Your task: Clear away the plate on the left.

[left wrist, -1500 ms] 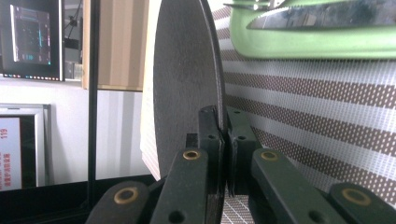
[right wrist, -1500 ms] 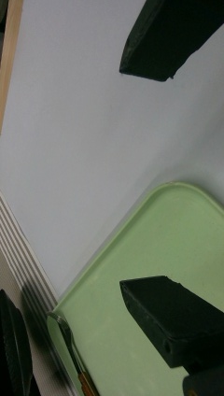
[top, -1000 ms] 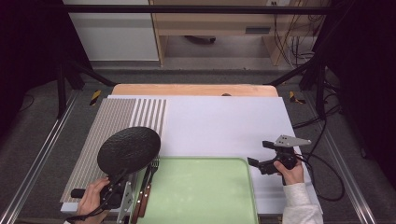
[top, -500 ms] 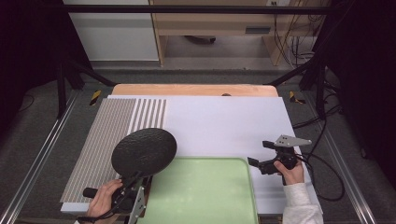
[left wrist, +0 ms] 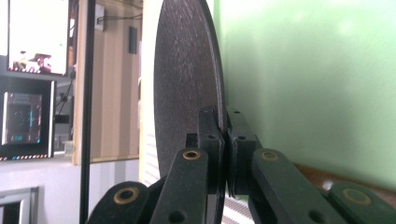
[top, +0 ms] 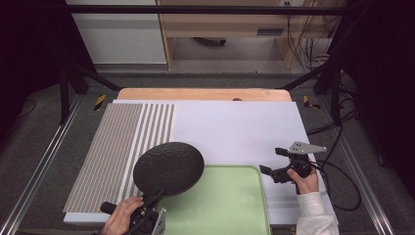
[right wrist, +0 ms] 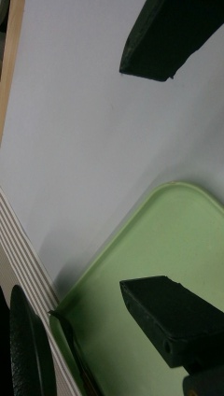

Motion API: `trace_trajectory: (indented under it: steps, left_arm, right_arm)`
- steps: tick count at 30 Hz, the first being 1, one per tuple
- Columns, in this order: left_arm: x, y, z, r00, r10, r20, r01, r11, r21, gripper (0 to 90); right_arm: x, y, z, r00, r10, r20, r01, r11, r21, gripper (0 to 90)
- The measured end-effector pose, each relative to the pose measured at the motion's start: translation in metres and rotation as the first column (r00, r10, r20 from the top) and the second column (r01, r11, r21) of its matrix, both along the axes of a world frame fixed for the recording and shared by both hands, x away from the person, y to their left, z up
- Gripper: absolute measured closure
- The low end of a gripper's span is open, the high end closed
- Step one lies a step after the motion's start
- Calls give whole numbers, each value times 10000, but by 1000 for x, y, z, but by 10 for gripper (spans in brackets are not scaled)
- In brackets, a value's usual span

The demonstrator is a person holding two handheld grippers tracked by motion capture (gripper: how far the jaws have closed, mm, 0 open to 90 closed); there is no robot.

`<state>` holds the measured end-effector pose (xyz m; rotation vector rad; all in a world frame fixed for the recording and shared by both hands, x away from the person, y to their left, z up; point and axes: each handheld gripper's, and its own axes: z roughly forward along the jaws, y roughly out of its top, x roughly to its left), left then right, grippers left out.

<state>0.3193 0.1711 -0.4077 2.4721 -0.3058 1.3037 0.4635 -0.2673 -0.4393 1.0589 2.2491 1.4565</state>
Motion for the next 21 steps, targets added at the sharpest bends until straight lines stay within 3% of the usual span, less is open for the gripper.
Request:
trace_trajectory:
  steps: [5,21]
  left_arm:
    - [-8,-11,0,9992,-331,-244,327,9993,-179,866]
    - [-30,-36,-12,9876,-1058,-1158,1079,9941,123,864]
  right_arm:
    - [0,0,0,10000,13,4,-13,10000,4,5]
    - [0,1,0,10000,29,1,-29,10000,-3,5]
